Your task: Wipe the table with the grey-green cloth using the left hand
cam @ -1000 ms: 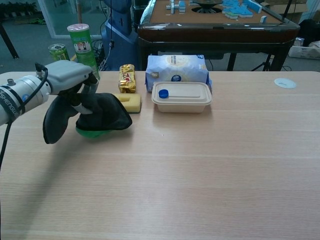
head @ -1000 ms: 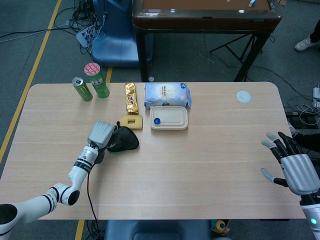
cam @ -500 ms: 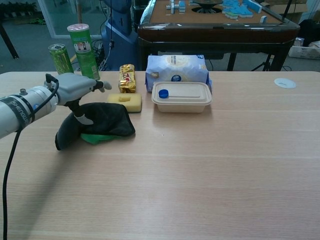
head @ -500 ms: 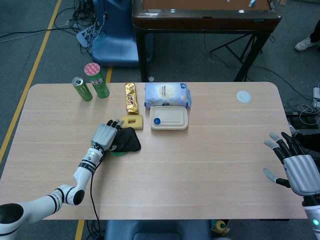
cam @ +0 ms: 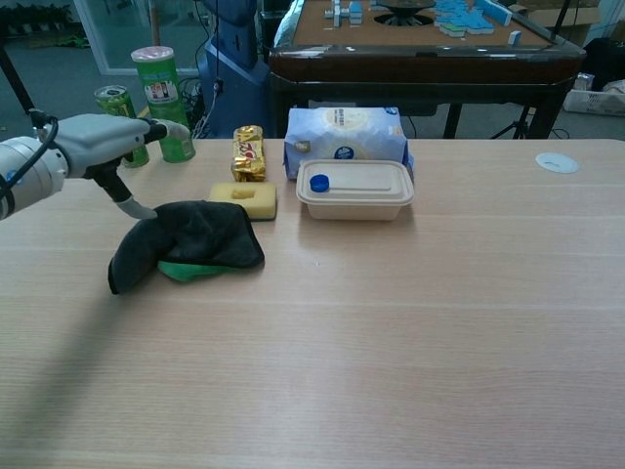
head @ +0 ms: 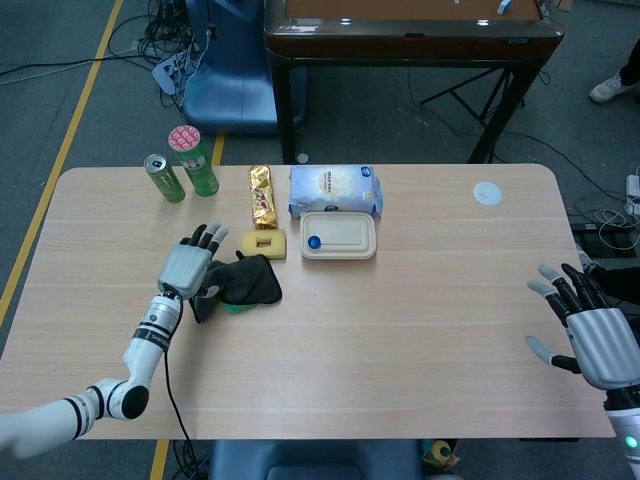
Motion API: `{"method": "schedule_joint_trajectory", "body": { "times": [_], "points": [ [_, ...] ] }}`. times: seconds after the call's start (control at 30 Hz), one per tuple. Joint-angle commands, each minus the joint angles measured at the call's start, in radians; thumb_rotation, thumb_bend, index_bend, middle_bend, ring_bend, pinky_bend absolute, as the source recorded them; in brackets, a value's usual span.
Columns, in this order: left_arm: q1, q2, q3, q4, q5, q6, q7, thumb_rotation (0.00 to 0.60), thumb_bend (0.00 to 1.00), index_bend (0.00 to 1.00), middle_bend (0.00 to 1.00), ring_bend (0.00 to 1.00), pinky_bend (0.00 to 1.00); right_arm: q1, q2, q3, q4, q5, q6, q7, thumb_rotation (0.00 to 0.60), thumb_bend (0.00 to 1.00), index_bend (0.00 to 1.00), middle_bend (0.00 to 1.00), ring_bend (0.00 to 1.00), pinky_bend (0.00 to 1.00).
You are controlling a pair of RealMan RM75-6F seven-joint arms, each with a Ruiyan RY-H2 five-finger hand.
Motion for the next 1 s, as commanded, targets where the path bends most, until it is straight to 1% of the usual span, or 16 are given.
{"method": "schedule_joint_trajectory", "body": {
  "times": [0.03,0.17,0.43,0.6,0.8,1.0],
  "points": [
    [0.052,0.058,0.006,-0.067,0.013,0.061,-0.044,0.600,0.14,0.00,0.00,0.00,0.24,0.001,-0.001,-0.001,0.005,0.003,-0.004,0.005,0.600,0.30,0.21,0.14,0.03,0.10],
    [0.112,0.111,0.030,-0.122,0.049,0.132,-0.082,0.600,0.14,0.00,0.00,0.00,0.24,0.003,-0.005,-0.001,0.014,0.006,-0.008,0.013,0.600,0.30,0.21,0.14,0.03,0.10],
    [0.244,0.211,0.088,-0.230,0.089,0.277,-0.106,0.600,0.14,0.00,0.00,0.00,0.24,0.017,-0.021,-0.004,0.037,0.007,-0.035,0.030,0.600,0.30,0.22,0.14,0.03,0.10],
    [0.329,0.251,0.120,-0.264,0.110,0.369,-0.129,0.600,0.14,0.00,0.00,0.00,0.24,0.030,-0.034,-0.010,0.051,-0.007,-0.053,0.038,0.600,0.30,0.21,0.14,0.03,0.10],
    [0.438,0.295,0.162,-0.300,0.162,0.500,-0.154,0.600,0.14,0.02,0.00,0.00,0.24,0.044,-0.039,-0.015,0.070,-0.031,-0.063,0.056,0.600,0.30,0.22,0.14,0.03,0.10],
    [0.526,0.329,0.213,-0.342,0.219,0.579,-0.160,0.600,0.14,0.03,0.00,0.00,0.24,0.052,-0.065,-0.021,0.086,-0.059,-0.056,0.066,0.600,0.29,0.21,0.14,0.03,0.10]
  ]
}}
